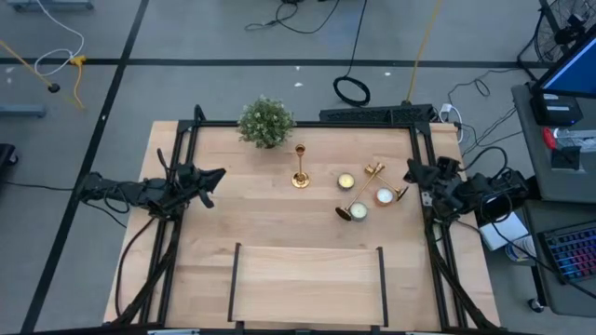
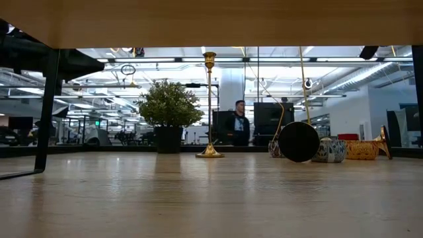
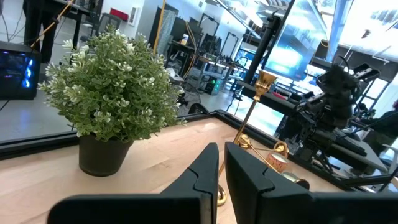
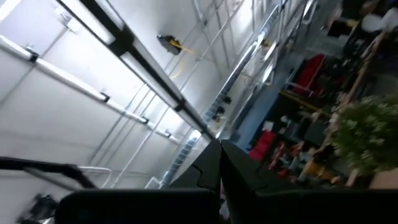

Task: Pick & Place candle stick holders
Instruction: Put the left gold candle holder on the shelf

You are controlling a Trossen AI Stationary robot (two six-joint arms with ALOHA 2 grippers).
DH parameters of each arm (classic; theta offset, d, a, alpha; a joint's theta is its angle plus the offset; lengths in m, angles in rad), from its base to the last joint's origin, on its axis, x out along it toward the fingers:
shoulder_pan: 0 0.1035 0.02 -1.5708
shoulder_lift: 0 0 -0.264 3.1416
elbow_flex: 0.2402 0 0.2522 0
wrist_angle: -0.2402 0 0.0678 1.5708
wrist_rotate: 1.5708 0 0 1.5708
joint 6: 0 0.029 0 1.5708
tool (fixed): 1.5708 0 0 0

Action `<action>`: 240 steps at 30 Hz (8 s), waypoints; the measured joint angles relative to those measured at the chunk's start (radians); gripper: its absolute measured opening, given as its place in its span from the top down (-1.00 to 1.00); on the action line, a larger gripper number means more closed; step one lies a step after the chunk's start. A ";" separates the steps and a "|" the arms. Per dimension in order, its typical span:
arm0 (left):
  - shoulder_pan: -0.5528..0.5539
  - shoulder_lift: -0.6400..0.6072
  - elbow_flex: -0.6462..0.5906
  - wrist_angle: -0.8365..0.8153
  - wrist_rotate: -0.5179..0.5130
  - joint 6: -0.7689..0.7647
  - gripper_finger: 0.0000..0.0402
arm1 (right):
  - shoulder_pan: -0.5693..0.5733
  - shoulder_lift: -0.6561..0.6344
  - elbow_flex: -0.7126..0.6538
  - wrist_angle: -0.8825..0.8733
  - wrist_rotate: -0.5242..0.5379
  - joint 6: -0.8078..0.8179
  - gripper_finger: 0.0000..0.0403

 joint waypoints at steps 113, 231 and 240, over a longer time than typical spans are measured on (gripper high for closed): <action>0.157 1.185 0.879 -0.972 0.540 -0.387 -0.36 | -0.296 1.242 0.718 -0.658 -0.270 -0.215 -0.46; 0.046 1.184 0.866 -0.526 0.515 -0.558 -0.36 | 0.008 0.981 1.010 -0.685 -0.481 -0.199 0.92; 0.041 1.184 0.866 -0.347 0.485 -0.662 -0.36 | 0.183 0.935 1.010 -0.657 -0.478 -0.186 0.91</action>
